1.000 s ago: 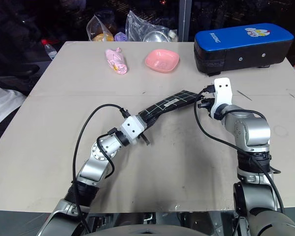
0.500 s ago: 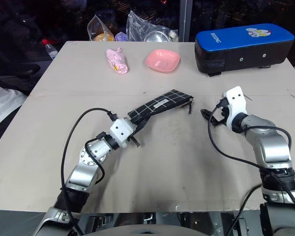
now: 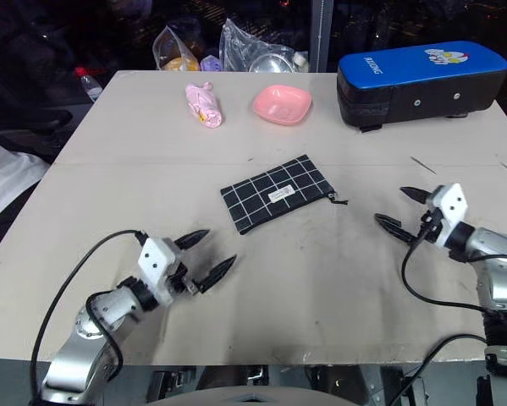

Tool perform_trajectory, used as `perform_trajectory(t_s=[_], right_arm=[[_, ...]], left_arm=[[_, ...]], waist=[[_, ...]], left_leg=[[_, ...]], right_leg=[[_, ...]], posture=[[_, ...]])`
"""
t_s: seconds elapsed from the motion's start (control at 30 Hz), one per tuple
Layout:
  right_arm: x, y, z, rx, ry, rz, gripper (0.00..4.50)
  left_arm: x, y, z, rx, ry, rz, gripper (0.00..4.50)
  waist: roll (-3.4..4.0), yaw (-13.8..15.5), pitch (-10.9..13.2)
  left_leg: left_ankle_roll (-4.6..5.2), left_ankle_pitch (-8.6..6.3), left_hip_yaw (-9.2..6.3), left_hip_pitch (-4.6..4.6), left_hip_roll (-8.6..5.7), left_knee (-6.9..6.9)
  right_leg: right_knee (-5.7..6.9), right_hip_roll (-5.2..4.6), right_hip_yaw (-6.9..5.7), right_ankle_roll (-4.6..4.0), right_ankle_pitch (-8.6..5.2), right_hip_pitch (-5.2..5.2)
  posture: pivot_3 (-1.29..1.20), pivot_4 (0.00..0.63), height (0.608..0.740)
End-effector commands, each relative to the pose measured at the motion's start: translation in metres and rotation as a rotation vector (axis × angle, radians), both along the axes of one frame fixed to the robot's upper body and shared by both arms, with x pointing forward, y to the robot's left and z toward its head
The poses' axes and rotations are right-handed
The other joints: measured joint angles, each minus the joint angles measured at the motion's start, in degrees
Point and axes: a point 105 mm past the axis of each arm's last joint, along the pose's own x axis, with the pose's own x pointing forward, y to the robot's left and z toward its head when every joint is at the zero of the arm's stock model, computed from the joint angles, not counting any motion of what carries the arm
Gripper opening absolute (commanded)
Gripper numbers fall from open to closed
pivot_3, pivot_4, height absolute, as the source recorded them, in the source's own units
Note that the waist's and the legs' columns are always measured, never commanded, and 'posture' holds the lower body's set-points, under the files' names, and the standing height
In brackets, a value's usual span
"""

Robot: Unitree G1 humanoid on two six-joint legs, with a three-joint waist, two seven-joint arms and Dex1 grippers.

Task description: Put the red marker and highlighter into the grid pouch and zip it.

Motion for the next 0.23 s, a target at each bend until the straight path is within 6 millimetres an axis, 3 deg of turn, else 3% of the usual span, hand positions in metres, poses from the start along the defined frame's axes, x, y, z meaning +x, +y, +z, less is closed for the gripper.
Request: perform_trajectory(t_s=[0.03, 0.23], right_arm=[[-0.013, -0.014, -0.005, 0.002, 0.051, 0.069, 4.50], [-0.024, -0.021, -0.021, 0.051, 0.196, 0.092, 4.50]], left_arm=[[-0.010, 0.002, 0.007, -0.021, 0.005, 0.022, 4.45], [-0.013, 0.003, 0.001, -0.017, 0.020, 0.047, 4.45]], waist=[[0.00, 0.0, 0.0], [0.02, 0.0, 0.0]], left_leg=[[0.04, -0.03, 0.01, 0.00, 0.00, 0.00], [0.08, -0.05, -0.03, 0.02, -0.01, 0.00]], right_leg=[[0.00, -0.01, 0.01, 0.00, 0.00, 0.00], [0.01, -0.02, 0.00, -0.04, -0.01, 0.01]], posture=[[0.00, 0.150, 0.740], [0.00, 0.150, 0.740]])
